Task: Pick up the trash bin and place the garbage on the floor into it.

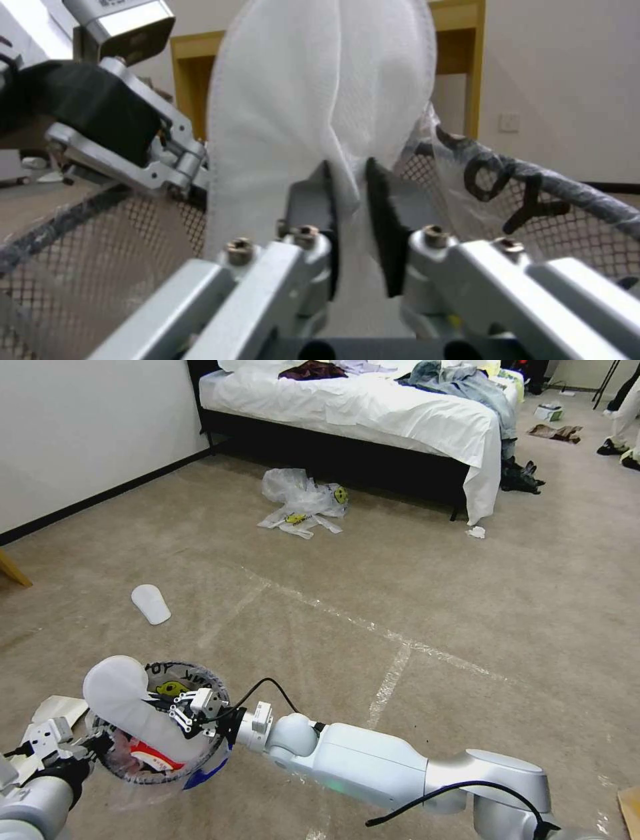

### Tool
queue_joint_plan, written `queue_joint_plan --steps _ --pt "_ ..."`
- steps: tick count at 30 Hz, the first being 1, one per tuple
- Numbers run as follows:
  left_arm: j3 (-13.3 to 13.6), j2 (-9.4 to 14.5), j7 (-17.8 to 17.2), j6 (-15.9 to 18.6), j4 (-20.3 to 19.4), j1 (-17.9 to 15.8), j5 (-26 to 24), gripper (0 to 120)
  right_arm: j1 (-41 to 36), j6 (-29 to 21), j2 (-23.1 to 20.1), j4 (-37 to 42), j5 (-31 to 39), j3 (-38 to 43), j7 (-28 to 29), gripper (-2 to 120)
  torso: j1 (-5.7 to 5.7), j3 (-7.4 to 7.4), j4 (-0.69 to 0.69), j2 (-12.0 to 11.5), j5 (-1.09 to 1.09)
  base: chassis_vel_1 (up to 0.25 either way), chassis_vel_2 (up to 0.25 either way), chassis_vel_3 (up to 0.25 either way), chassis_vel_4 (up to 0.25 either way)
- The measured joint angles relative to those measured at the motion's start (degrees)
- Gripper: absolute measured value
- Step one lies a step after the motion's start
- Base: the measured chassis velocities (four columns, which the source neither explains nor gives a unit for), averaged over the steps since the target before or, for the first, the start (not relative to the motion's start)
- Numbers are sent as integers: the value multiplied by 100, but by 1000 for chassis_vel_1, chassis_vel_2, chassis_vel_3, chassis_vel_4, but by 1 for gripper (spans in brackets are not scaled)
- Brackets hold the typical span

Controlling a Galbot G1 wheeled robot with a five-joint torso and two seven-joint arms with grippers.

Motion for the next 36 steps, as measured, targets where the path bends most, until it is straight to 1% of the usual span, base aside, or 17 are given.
queue_joint_plan --steps 1,2,3,4,6,8,10,11,12,13,16,17,19,20,22,27,36 --pt "-1 -2 0 0 2 -3 0 1 13 -11 -5 17 3 1 6 19 0 0 0 0 0 0 0 0 0" --pt "-1 -2 0 0 2 -3 0 1 13 -11 -5 17 3 1 6 19 0 0 0 0 0 0 0 0 0" --pt "-2 -2 1 0 2 -5 0 1 25 -24 -6 35 8 2 11 24 0 0 0 0 0 0 0 0 0" --pt "-2 -2 1 0 2 -5 0 1 25 -24 -6 35 8 2 11 24 0 0 0 0 0 0 0 0 0" --pt "-5 -2 3 0 14 -13 -4 1 39 -48 -7 82 20 6 20 38 0 0 0 0 0 0 0 0 0" --pt "-6 -2 3 0 16 -14 -4 1 41 -53 -8 94 23 8 22 41 0 0 0 0 0 0 0 0 0" --pt "-7 -1 4 0 25 -18 -6 1 45 -65 -14 119 27 8 28 53 0 0 0 0 0 0 0 0 0" --pt "-7 -1 4 0 25 -18 -6 1 45 -65 -14 119 27 8 28 53 0 0 0 0 0 0 0 0 0" --pt "-8 -2 4 0 30 -19 -6 1 47 -67 -18 124 30 8 28 60 0 0 0 0 0 0 0 0 0" --pt "-8 -2 4 0 30 -19 -6 1 47 -67 -18 124 30 8 28 60 0 0 0 0 0 0 0 0 0" --pt "-10 -3 5 0 38 -23 -7 1 50 -70 -25 140 32 13 30 74 0 0 0 0 0 0 0 0 0" --pt "-10 -3 5 0 38 -23 -7 1 50 -70 -25 140 32 13 30 74 0 0 0 0 0 0 0 0 0" --pt "-11 -3 5 0 41 -25 -7 1 53 -72 -37 158 32 18 32 86 0 0 0 0 0 0 0 0 0" --pt "-11 -3 5 0 41 -25 -7 1 53 -72 -37 158 32 18 32 86 0 0 0 0 0 0 0 0 0" --pt "-11 -3 5 0 42 -26 -7 1 65 -80 -59 196 33 30 38 96 0 0 0 0 0 0 0 0 0" --pt "-20 4 5 0 46 -37 -11 1 88 -95 -103 254 33 65 49 100 0 0 0 0 0 0 0 0 0" --pt "-27 24 6 0 84 -88 -21 1 84 -137 -182 358 32 94 100 100 0 0 0 0 0 0 0 0 0"
